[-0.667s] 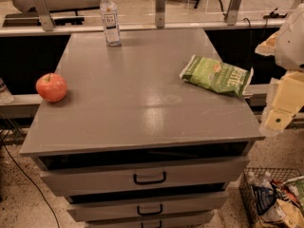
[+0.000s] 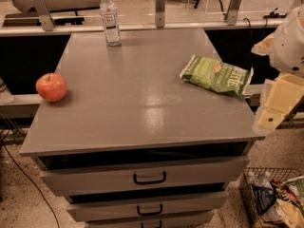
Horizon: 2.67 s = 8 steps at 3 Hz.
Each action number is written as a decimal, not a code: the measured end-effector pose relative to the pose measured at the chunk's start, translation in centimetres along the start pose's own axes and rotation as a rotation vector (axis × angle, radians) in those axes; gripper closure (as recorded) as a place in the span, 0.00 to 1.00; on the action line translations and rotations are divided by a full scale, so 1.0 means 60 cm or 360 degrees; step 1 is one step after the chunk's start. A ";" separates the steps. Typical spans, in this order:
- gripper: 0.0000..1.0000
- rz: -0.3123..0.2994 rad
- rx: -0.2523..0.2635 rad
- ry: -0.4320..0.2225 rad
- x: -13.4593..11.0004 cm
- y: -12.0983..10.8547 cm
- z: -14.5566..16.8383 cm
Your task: Pick green jalapeno chip bag
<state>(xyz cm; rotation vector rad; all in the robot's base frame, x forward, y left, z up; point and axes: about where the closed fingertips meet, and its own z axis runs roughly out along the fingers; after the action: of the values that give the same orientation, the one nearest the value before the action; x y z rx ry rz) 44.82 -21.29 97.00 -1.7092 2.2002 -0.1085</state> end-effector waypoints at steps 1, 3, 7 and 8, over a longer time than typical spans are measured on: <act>0.00 -0.0002 0.0077 -0.0093 -0.023 -0.044 0.046; 0.00 0.0012 0.0244 -0.0269 -0.068 -0.180 0.150; 0.16 0.0391 0.0129 -0.0405 -0.038 -0.339 0.322; 0.39 0.0417 0.0106 -0.0448 -0.048 -0.343 0.319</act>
Offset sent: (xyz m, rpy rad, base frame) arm 0.1542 0.0344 -0.0569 0.1457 -0.2402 0.0210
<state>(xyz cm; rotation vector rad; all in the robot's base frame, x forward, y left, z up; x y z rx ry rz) 70.59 -21.16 85.32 -1.2979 2.1562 0.1168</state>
